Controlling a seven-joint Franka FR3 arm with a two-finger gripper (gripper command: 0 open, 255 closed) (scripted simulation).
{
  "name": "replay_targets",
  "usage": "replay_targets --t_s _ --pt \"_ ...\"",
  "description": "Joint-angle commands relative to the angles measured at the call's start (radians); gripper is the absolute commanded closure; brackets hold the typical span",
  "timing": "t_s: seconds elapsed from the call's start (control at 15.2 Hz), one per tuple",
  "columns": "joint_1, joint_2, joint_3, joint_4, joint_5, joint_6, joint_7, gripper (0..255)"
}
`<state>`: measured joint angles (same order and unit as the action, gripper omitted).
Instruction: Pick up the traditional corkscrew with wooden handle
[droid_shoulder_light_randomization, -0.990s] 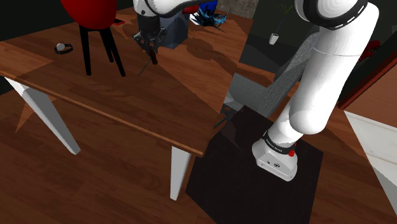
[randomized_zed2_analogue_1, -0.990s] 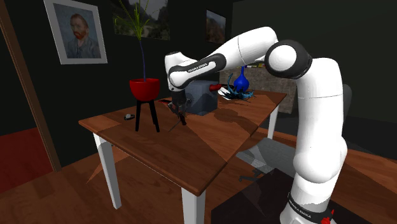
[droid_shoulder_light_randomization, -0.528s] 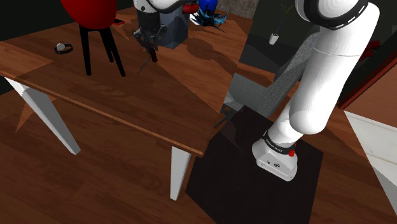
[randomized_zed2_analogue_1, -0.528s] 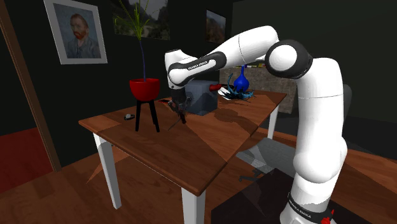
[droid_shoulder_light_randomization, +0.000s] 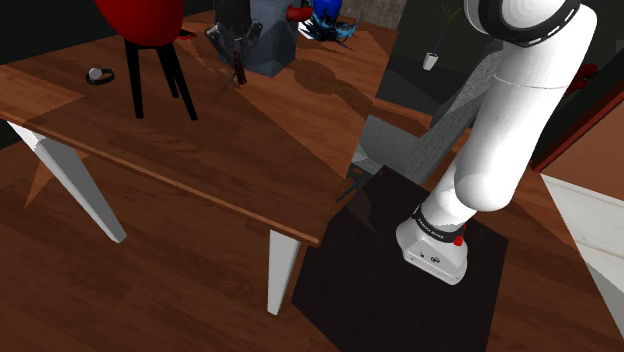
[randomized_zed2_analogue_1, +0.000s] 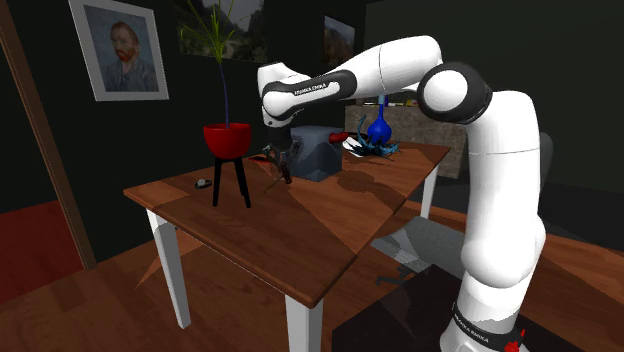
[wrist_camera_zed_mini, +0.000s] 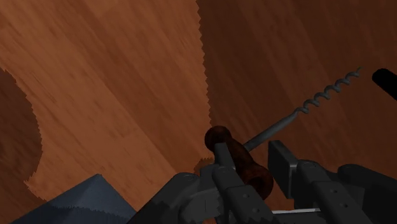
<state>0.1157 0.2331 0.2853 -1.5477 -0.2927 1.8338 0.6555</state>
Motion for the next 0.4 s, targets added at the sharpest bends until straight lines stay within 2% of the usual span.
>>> replay_targets --t_s 0.0,0.33 --pt "0.001 -0.004 0.001 0.022 0.003 -0.026 -0.006 255" --pt "0.004 -0.001 0.002 0.068 0.004 -0.068 -0.014 255"
